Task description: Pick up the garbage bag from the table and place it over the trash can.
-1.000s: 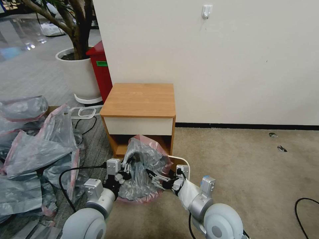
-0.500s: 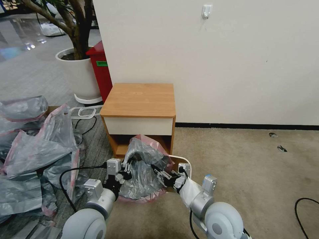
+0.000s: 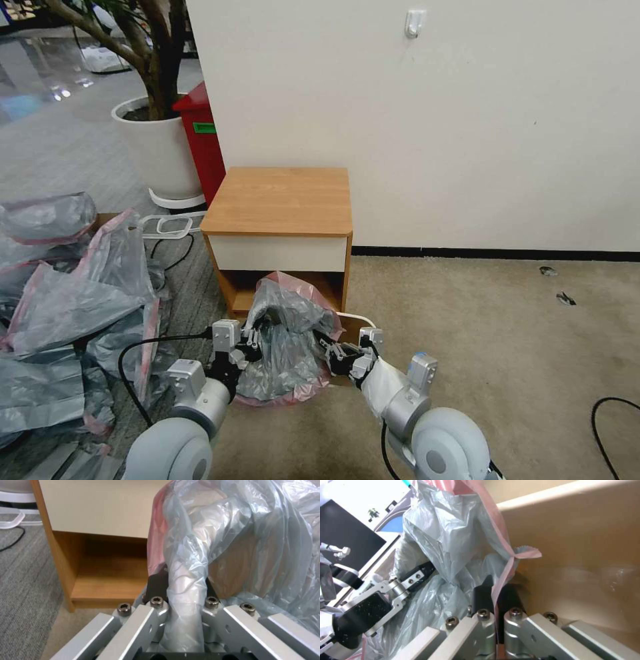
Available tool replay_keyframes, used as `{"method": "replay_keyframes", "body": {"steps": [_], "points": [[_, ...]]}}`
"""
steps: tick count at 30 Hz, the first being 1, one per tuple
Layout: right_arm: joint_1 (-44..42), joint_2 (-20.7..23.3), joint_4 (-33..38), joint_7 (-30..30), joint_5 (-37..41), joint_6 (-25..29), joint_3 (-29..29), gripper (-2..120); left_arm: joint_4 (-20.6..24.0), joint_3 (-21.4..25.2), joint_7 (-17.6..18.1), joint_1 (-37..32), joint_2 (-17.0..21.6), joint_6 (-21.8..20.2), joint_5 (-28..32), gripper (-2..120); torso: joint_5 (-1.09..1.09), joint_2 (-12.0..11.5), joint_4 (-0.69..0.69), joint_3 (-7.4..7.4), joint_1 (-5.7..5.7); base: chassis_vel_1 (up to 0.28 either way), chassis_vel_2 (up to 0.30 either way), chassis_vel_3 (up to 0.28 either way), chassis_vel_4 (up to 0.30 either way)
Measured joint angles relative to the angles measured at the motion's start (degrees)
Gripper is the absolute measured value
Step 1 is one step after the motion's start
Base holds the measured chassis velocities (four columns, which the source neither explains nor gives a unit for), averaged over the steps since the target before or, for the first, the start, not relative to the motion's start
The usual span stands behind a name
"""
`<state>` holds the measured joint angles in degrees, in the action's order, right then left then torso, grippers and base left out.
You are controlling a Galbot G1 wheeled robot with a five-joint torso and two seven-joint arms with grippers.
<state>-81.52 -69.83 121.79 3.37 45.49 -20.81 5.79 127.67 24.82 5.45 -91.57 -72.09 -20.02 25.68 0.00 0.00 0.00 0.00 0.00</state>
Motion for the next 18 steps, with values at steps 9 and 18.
{"method": "replay_keyframes", "body": {"steps": [9,18], "points": [[-0.5,0.8,3.0,-0.7,-1.1,1.3,1.5,0,-0.2,0.4,0.0,-0.3,0.4,0.4,-0.1,6,0.00,0.0,0.00,0.00,0.00,0.000,0.000,0.000,0.000],[0.0,3.1,5.3,-0.7,1.0,1.3,5.8,0,0.1,0.1,-0.2,-1.0,0.6,0.9,-0.5,6,0.00,0.0,0.00,0.00,0.00,0.000,0.000,0.000,0.000]]}}
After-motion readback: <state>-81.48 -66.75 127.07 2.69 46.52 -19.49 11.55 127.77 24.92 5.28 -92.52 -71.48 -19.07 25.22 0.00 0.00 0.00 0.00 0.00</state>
